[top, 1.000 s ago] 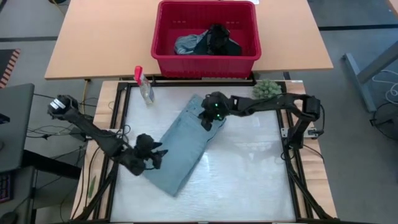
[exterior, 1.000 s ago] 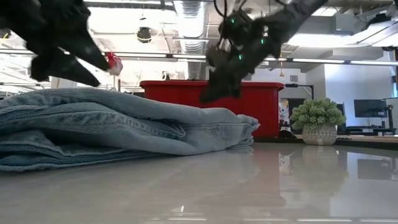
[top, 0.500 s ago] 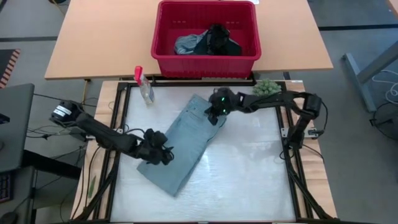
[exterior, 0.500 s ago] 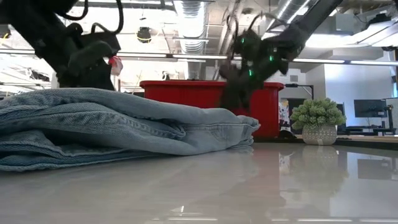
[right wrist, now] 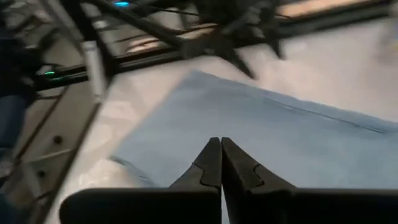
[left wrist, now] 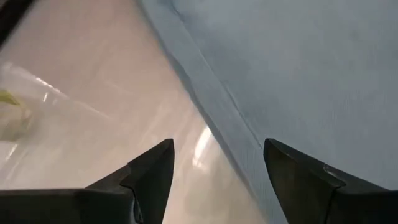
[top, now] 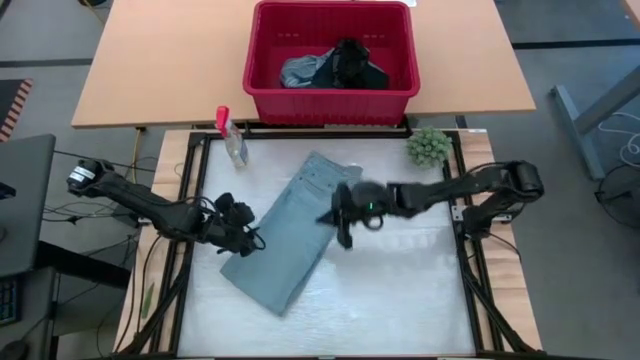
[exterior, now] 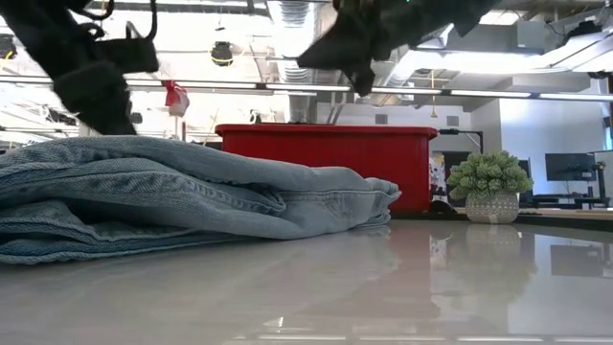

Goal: Fold Laundry from Bin
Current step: Fold the blue pants from the red laundry bin

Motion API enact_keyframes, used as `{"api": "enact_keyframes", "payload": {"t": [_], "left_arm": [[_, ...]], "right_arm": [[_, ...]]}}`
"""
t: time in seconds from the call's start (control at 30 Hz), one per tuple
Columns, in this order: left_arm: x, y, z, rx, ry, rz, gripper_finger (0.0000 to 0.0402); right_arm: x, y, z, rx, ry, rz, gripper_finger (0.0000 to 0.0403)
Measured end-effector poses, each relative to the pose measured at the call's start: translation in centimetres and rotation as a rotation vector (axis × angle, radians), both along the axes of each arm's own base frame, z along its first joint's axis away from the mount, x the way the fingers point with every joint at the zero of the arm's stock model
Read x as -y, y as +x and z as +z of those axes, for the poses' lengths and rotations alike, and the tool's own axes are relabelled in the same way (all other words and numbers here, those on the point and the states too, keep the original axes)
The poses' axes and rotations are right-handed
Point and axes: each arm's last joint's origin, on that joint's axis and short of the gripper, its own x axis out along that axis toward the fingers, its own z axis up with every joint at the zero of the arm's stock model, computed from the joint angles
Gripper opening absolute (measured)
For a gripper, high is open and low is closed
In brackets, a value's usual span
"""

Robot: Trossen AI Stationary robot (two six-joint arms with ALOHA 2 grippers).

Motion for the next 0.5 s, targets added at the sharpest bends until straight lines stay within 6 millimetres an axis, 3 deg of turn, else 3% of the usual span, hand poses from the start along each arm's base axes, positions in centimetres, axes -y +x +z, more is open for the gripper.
{"api": "enact_keyframes", "payload": {"t": [0.3,0.5], "left_arm": [[0.7,-0.4,-0.1,-0.159,-0.075,-0.367,0.0235],[2.5,-1.0,2.3,-0.096,-0.234,-0.601,0.0235]], "right_arm": [[-6.1,1.5,-2.0,0.07,-0.057,0.188,0.0038],[-7.8,2.3,-2.4,0.045,0.006,0.191,0.0037]]}}
